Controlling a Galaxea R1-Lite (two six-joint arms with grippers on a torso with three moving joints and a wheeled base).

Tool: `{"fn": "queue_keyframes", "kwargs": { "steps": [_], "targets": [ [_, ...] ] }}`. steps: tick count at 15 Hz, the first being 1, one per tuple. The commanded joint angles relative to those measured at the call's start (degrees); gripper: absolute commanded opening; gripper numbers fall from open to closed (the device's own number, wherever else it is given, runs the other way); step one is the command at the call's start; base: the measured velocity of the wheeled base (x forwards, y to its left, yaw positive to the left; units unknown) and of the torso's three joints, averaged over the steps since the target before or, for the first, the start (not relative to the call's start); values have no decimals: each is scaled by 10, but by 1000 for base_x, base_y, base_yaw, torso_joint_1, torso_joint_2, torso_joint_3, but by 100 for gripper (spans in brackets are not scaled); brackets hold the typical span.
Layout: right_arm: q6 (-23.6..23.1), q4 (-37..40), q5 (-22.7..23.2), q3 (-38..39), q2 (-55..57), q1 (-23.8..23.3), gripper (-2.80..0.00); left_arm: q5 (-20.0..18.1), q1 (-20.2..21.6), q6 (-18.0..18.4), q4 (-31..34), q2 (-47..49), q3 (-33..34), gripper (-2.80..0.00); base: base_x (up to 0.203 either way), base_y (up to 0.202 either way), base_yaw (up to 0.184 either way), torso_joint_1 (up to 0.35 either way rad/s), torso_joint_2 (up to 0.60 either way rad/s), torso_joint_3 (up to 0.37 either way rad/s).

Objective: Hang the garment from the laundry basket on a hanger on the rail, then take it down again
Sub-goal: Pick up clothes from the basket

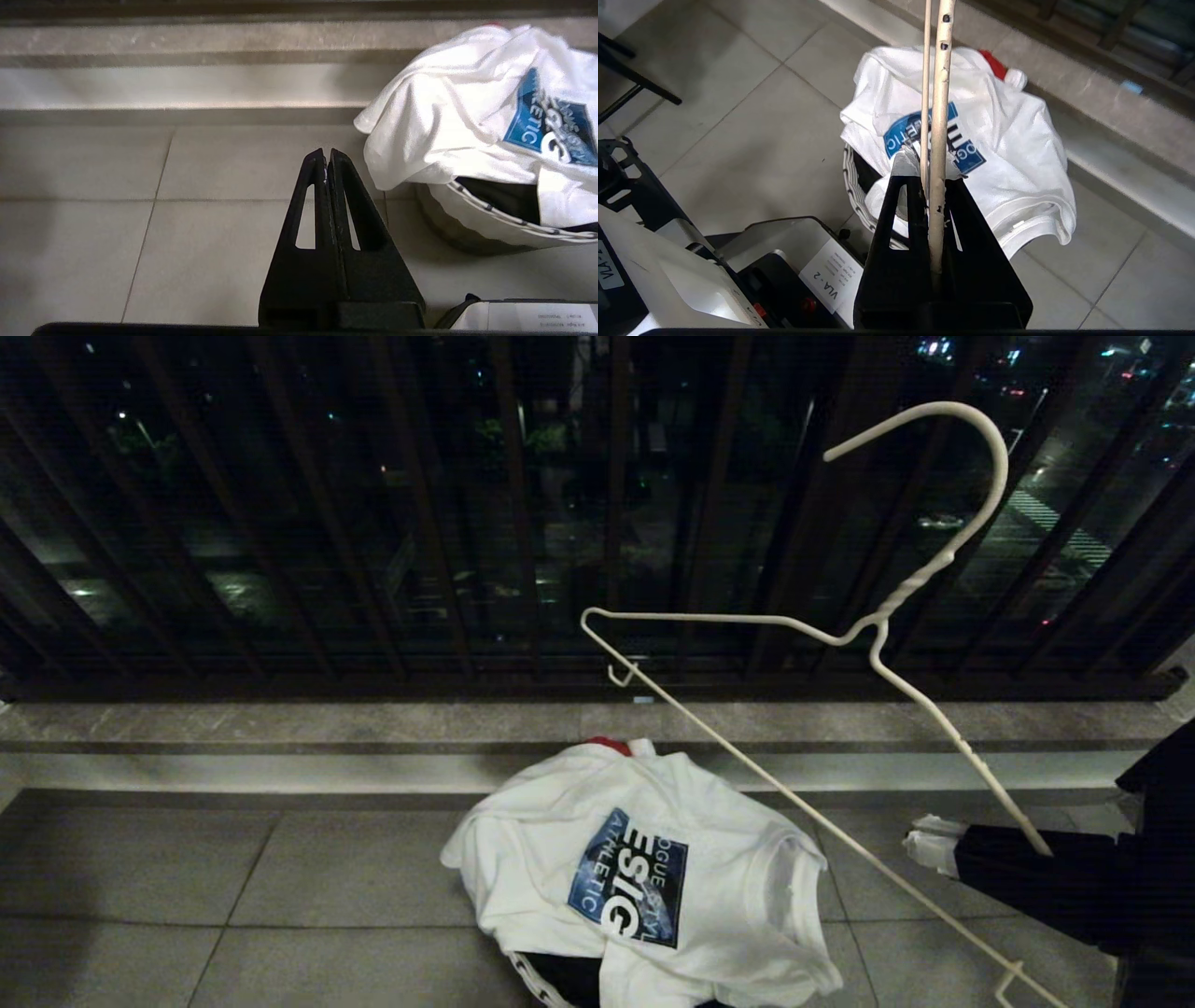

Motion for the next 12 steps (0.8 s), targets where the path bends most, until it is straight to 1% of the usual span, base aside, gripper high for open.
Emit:
{"fn": "queue_keyframes", "kwargs": {
  "steps": [1,5,7,9,12],
  "targets": [
    [0,0,0,2,2,0,-280,0,0,0,0,0,0,-280,0,0,0,-1,2,-194],
    [0,-1,-1,6,5,0,-280,0,0,1,0,0,-1,-280,0,0,0,5,3,-197],
    [0,-1,-10,4,4,-2,-280,0,0,1,0,0,-1,-280,0,0,0,2,0,-183],
    [-2,-2,-13,1,-2,-9,-280,0,0,-1,0,0,0,-280,0,0,0,3,4,-65],
    [-22,-3,-19,0,-11,-21,-280,0,0,0,0,0,0,-280,0,0,0,3,0,-20]
  ]
}}
